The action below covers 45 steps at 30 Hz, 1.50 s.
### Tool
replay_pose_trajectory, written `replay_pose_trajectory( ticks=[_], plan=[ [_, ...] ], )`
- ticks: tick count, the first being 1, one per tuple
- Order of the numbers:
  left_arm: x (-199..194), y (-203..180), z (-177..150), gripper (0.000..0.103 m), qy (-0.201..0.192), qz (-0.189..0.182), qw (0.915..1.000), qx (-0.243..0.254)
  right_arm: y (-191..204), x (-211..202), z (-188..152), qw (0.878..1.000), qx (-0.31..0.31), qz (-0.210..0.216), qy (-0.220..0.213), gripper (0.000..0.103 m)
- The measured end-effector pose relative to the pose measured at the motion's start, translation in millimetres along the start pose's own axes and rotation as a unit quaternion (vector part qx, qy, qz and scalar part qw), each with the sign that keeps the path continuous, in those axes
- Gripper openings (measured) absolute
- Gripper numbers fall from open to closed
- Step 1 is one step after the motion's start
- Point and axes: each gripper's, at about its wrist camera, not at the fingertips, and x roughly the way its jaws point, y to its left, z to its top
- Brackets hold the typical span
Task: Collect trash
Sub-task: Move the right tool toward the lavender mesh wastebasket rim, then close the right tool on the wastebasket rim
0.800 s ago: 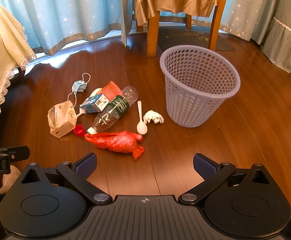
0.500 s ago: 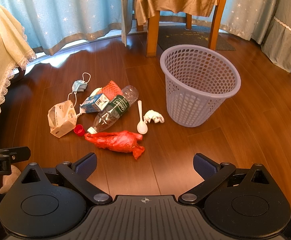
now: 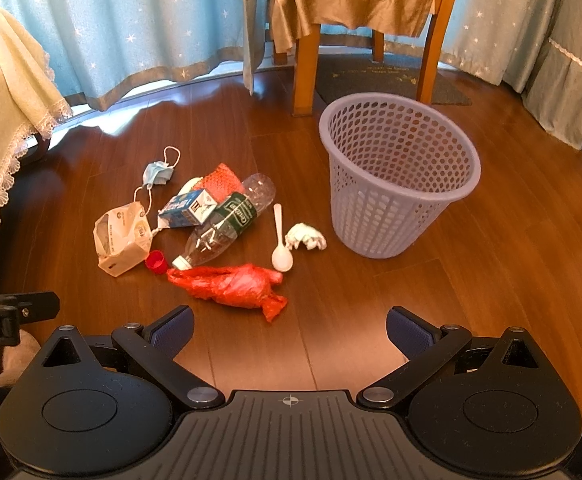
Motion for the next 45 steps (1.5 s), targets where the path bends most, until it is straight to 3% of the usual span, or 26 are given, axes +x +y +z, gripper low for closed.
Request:
replay_pose_trajectory(
  ticks=[7, 12, 20, 23, 27, 30, 35, 39, 45],
  plan=[
    [6, 3, 22, 0.102, -0.006, -0.013, 0.9996, 0.023, -8, 0, 17, 0.999, -0.03, 0.013, -0.027, 0.1],
    [21, 0, 40, 0.102, -0.005, -0.041, 0.9967, 0.07, -19, 11, 35, 0.996, -0.085, 0.017, -0.038, 0.1],
    [55, -3, 78, 0.102, -0.014, -0.053, 0.9893, 0.135, -43, 57, 51, 0.975, -0.217, -0.006, -0.052, 0.1],
    [74, -11, 92, 0.102, -0.01, -0.061, 0.9821, 0.178, -53, 82, 55, 0.966, -0.256, -0.009, -0.04, 0.1],
    [102, -20, 102, 0.102, 0.008, -0.07, 0.9715, 0.226, -63, 119, 62, 0.951, -0.308, -0.005, -0.019, 0.088],
    [122, -29, 103, 0.102, 0.018, -0.074, 0.9598, 0.27, -70, 147, 66, 0.942, -0.336, -0.007, -0.01, 0.084],
    [145, -43, 98, 0.102, 0.019, -0.086, 0.9334, 0.348, -77, 182, 73, 0.929, -0.37, 0.0, 0.01, 0.074],
    [155, -50, 100, 0.102, 0.012, -0.104, 0.9237, 0.368, -81, 204, 73, 0.914, -0.405, 0.001, 0.019, 0.067],
    [166, -52, 104, 0.102, -0.005, -0.12, 0.916, 0.383, -95, 227, 67, 0.913, -0.405, 0.005, 0.042, 0.047]
  ],
)
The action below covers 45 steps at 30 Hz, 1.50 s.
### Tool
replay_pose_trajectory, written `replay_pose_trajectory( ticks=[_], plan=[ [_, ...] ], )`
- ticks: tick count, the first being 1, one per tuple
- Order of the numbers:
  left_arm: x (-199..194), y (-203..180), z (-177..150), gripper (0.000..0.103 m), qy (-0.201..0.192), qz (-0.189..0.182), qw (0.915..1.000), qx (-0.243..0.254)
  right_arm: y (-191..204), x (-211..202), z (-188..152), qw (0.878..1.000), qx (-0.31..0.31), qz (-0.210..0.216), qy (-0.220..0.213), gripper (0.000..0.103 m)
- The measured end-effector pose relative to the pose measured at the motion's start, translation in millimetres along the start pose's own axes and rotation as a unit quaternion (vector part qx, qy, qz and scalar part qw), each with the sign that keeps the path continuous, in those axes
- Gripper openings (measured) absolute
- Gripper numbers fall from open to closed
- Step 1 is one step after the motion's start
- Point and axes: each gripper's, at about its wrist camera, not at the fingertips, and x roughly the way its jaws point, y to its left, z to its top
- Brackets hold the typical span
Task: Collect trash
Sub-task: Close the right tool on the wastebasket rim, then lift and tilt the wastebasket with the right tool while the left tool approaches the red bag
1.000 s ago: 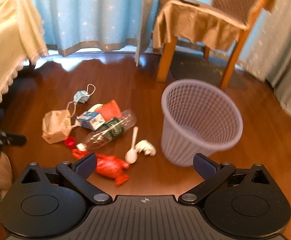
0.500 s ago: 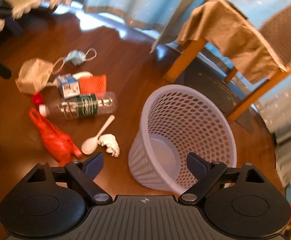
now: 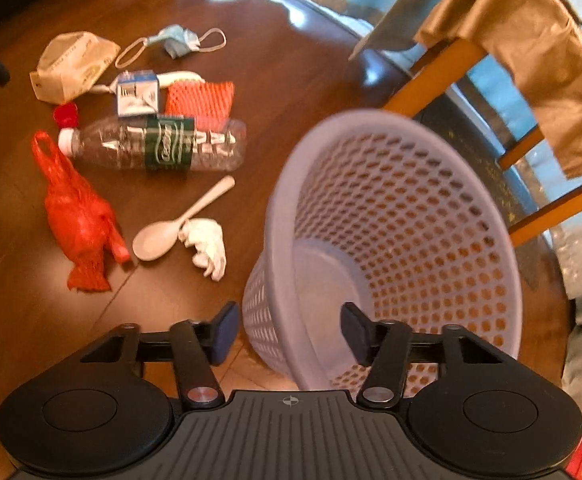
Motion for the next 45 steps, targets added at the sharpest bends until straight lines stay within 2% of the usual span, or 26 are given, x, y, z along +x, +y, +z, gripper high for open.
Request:
replay_pose_trajectory(
  ticks=[4, 7, 9, 13, 23, 27, 33, 39, 45],
  plan=[
    [6, 7, -3, 0.102, 0.002, 0.003, 0.9999, -0.011, 3, 10, 0, 1.0, -0.011, -0.004, 0.002, 0.036],
    [6, 8, -8, 0.102, 0.002, 0.003, 0.9999, -0.013, 11, 14, 2, 0.999, -0.047, -0.012, 0.002, 0.03],
    [6, 7, -11, 0.102, 0.001, 0.003, 1.0, -0.009, 15, 18, 3, 0.998, -0.068, -0.017, 0.009, 0.02],
    [8, 2, -14, 0.099, 0.0, -0.008, 1.0, 0.002, 20, 18, 5, 0.997, -0.073, -0.018, 0.017, 0.019],
    [15, -8, -19, 0.094, -0.019, -0.045, 0.9979, 0.042, 59, 19, 8, 0.991, -0.109, -0.07, 0.041, 0.017],
    [20, -10, -27, 0.093, -0.027, -0.062, 0.9968, 0.043, 76, 18, -3, 0.986, -0.124, -0.105, 0.044, 0.017],
    [33, -20, -37, 0.093, -0.028, -0.076, 0.9956, 0.047, 79, 23, -24, 0.976, -0.15, -0.146, 0.058, 0.016],
    [41, -30, -38, 0.093, -0.014, -0.073, 0.9953, 0.061, 74, 31, -39, 0.967, -0.202, -0.142, 0.058, 0.015],
    [46, -33, -33, 0.093, -0.012, -0.06, 0.9971, 0.045, 79, 47, -44, 0.949, -0.281, -0.14, 0.029, 0.015]
  ],
)
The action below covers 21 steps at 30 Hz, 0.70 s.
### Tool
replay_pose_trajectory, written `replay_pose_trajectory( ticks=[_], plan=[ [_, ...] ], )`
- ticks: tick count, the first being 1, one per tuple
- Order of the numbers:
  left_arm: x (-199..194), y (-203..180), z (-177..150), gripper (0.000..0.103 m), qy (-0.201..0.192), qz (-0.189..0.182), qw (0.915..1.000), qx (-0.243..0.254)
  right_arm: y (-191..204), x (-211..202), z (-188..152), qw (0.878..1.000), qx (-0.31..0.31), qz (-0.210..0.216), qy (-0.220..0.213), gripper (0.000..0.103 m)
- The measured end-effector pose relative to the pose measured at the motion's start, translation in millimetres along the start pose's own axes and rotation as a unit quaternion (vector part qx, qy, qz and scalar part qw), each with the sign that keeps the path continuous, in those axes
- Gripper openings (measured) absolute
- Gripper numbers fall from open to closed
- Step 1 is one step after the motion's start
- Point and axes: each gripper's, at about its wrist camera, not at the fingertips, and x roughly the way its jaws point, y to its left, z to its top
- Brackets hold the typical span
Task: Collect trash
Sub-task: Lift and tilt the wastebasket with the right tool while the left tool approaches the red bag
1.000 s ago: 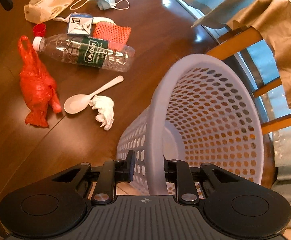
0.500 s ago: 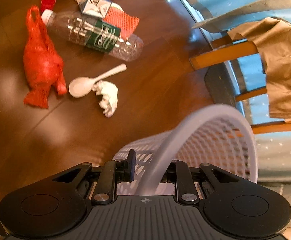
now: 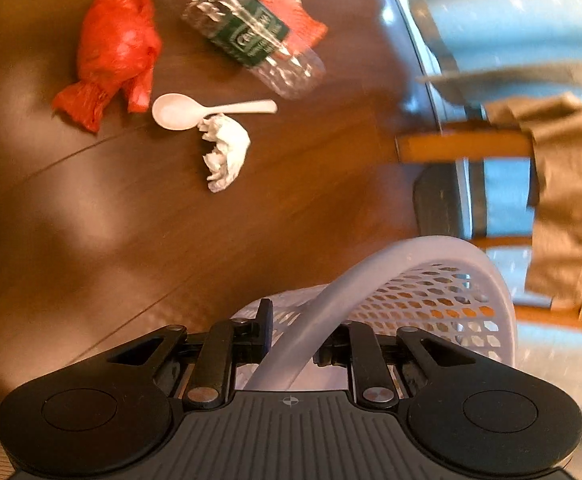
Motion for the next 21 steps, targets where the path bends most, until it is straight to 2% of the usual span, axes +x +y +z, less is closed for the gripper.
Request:
replay_pose_trajectory(
  ticks=[5, 14, 21],
  plan=[
    [5, -4, -2, 0.091, 0.002, 0.009, 0.9998, -0.02, 6, 5, 4, 1.0, -0.014, -0.012, -0.015, 0.014],
    [14, -17, -5, 0.083, -0.009, 0.0, 0.9986, 0.051, 20, 0, -3, 0.999, 0.035, -0.005, 0.007, 0.005],
    [29, -13, -17, 0.078, -0.027, -0.01, 0.9993, 0.022, 18, 4, -4, 0.998, 0.062, -0.015, 0.02, 0.005]
  ],
)
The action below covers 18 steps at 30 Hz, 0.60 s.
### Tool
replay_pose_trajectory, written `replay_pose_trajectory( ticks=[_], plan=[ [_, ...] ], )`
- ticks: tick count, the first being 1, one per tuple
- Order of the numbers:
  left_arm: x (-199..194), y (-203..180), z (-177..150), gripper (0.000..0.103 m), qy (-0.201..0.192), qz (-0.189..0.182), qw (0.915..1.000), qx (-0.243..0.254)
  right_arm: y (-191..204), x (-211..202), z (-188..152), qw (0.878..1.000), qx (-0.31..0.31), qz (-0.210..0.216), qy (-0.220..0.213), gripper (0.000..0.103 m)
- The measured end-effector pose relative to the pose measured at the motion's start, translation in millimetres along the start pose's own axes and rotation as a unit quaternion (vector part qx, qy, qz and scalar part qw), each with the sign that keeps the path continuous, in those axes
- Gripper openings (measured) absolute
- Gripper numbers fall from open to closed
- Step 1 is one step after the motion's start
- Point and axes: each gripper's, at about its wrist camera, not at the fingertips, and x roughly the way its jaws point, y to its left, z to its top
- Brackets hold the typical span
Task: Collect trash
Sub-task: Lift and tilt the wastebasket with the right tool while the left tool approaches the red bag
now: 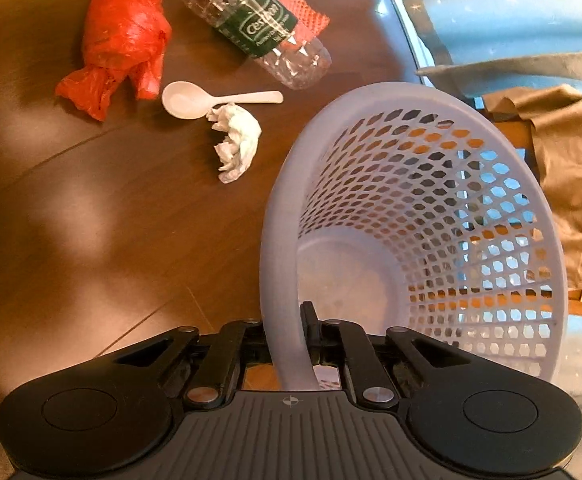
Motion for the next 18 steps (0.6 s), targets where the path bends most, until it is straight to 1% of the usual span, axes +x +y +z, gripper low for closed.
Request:
replay_pose_trajectory(
  ticks=[5, 9, 15, 18],
  plan=[
    [10, 0, -18, 0.075, 0.016, 0.005, 0.9999, 0.002, -3, 7, -4, 1.0, 0.01, -0.004, 0.009, 0.005],
    [19, 0, -30, 0.074, 0.028, 0.004, 0.9994, 0.017, -8, 11, -2, 1.0, 0.022, -0.002, 0.01, 0.005],
    [35, 2, -33, 0.069, 0.036, -0.002, 0.9985, 0.042, -14, 15, 11, 0.999, 0.035, -0.002, 0.012, 0.005],
    [42, 3, -30, 0.066, 0.038, -0.006, 0.9976, 0.058, -16, 14, 17, 1.0, 0.031, -0.001, 0.005, 0.005]
  ],
)
